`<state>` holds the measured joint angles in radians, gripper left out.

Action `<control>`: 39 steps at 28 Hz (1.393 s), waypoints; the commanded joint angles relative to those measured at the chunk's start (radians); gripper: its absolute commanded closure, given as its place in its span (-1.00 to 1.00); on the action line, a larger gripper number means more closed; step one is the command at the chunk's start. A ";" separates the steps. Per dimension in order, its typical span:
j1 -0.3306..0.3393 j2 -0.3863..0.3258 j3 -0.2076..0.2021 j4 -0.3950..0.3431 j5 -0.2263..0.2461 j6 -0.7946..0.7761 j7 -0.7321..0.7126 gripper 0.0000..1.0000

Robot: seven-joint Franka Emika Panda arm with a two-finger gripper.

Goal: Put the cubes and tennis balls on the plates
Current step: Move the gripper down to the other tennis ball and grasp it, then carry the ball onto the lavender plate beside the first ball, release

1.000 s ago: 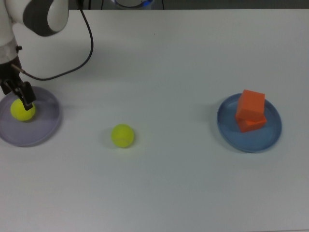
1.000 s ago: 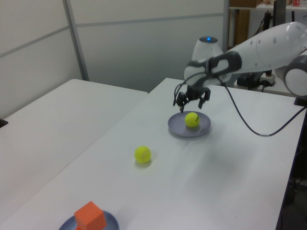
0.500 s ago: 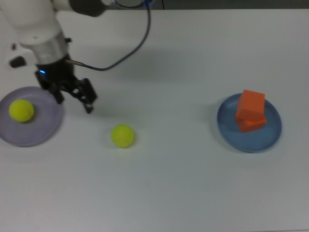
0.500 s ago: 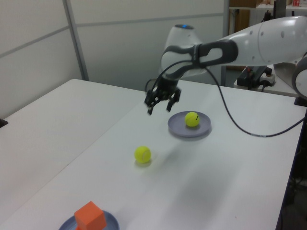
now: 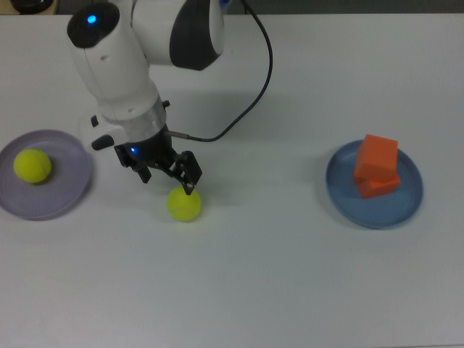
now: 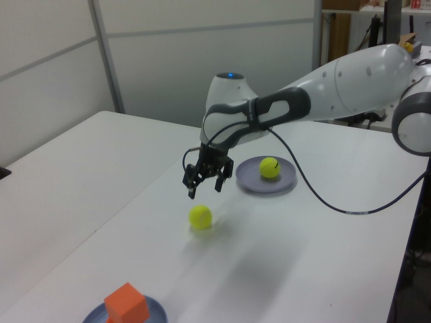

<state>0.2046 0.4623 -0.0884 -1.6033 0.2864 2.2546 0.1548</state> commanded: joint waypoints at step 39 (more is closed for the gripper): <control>-0.071 0.001 -0.143 0.003 -0.006 0.036 0.008 1.00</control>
<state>0.1400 0.4603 -0.1741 -1.5836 0.2819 2.3055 0.1999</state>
